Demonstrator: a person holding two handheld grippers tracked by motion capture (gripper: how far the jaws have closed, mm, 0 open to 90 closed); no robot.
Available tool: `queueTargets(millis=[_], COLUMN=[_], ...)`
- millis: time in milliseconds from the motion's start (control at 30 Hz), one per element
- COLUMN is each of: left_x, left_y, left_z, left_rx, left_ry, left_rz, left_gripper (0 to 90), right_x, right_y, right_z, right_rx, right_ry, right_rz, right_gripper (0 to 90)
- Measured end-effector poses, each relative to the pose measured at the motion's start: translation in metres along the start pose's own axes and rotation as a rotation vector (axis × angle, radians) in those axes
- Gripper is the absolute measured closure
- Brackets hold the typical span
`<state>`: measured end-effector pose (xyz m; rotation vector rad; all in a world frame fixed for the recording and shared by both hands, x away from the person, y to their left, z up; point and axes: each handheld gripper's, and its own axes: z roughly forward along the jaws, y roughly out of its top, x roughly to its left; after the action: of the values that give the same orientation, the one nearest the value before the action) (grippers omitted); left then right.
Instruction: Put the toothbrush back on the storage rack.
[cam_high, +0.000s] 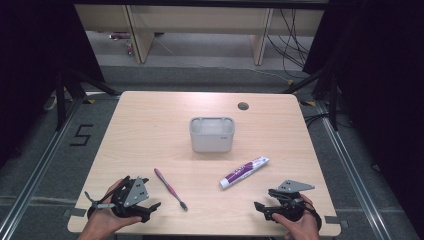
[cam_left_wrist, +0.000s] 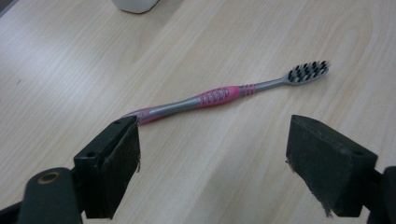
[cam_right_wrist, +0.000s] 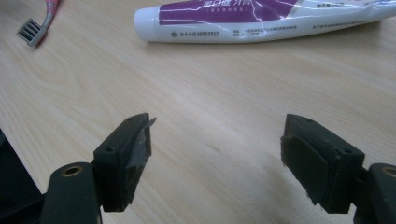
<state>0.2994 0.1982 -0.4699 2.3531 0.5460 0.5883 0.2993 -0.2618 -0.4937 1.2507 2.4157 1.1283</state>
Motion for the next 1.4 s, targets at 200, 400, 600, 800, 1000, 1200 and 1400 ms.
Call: queueTargets(millis=[200, 400, 600, 800, 1000, 1200, 1400], left_x=[0.002, 0.003, 0.010, 0.016, 0.018, 0.020, 0.024], left_y=[0.007, 0.011, 0.020, 0.028, 0.038, 0.043, 0.047], left_z=[0.010, 0.022, 0.030, 0.038, 0.045, 0.056, 0.062], left_rx=[0.050, 0.082, 0.096, 0.144, 0.214, 0.273, 0.300], left_ry=[-0.033, -0.050, -0.068, -0.090, -0.110, -0.137, -0.167], left_rz=[0.052, 0.075, 0.116, 0.178, 0.223, 0.267, 0.297], left_gripper=[18.3, 21.6, 24.1, 26.5, 27.7, 28.9, 31.1], right_x=[0.000, 0.002, 0.003, 0.000, 0.000, 0.002, 0.002], right_y=[0.000, 0.000, 0.001, 0.001, 0.001, 0.001, 0.001], right_z=[0.000, -0.001, 0.001, 0.001, 0.001, 0.001, 0.001], right_rx=[0.007, 0.007, 0.008, 0.008, 0.011, 0.008, 0.011], right_ry=[0.025, -0.002, 0.035, 0.043, 0.048, 0.015, 0.016], right_rz=[-0.014, -0.008, 0.011, -0.027, -0.029, -0.033, -0.026], right_gripper=[25.2, 25.7, 25.7, 25.7, 25.7, 25.7, 25.6])
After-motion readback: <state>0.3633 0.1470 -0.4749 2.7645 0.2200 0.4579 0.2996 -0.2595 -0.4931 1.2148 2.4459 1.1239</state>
